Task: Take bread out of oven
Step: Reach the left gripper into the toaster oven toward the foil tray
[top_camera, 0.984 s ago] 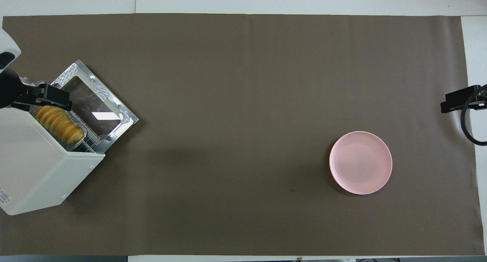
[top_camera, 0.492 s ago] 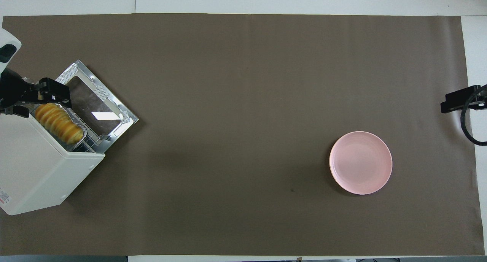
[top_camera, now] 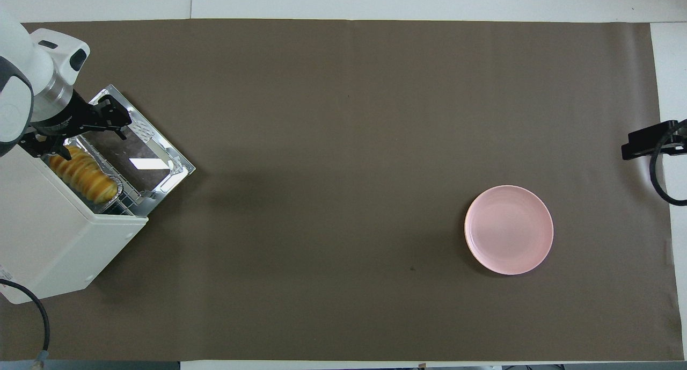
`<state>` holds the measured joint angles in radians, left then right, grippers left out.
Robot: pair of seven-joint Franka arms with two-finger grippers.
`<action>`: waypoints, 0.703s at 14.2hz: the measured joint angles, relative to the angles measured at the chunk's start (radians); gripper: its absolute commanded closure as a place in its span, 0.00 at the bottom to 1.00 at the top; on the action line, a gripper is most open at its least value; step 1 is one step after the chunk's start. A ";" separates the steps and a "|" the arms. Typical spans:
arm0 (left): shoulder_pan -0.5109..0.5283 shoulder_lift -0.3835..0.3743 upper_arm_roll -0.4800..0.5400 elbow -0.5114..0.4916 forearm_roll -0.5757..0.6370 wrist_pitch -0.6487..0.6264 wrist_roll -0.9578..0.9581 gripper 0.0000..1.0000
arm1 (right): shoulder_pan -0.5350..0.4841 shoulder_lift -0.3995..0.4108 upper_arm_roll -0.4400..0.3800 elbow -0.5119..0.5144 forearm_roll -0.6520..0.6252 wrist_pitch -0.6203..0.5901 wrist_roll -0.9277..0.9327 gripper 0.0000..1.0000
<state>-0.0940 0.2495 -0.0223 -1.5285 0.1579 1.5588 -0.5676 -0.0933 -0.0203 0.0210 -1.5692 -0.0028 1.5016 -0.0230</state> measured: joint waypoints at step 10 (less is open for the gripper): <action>0.021 0.066 0.006 -0.084 0.085 0.160 -0.265 0.00 | 0.000 0.000 0.000 0.000 0.000 0.000 0.000 0.00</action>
<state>-0.0731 0.3157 -0.0158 -1.6124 0.2429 1.7187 -0.8322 -0.0933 -0.0204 0.0210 -1.5692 -0.0028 1.5016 -0.0230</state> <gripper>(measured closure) 0.000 0.000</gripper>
